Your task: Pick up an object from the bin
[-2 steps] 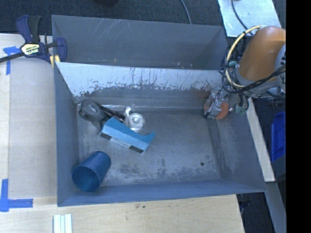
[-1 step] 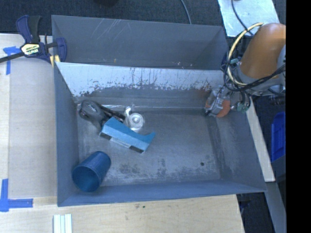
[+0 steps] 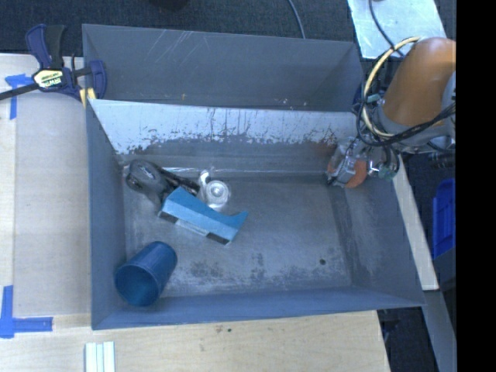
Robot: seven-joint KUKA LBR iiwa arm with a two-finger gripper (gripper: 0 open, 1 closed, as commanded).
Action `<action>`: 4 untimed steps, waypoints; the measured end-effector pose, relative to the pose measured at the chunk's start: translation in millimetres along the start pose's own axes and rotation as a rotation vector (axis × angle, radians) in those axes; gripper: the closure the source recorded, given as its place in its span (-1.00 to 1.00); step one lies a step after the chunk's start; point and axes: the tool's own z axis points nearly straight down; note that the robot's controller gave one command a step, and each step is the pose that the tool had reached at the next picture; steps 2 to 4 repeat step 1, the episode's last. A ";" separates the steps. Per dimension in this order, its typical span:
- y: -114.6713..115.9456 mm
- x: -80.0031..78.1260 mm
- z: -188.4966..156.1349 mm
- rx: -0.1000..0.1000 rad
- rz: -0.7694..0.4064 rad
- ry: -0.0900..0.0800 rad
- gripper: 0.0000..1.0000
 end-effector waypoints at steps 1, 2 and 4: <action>1.2 -2.0 -37.7 -0.001 -0.003 -0.006 1.00; 1.2 -2.0 -37.7 -0.001 -0.003 -0.006 1.00; 1.2 -2.0 -37.7 -0.001 -0.003 -0.006 1.00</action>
Offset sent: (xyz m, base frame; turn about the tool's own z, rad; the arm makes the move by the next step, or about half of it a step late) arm -0.0006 0.0002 0.0226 -0.0007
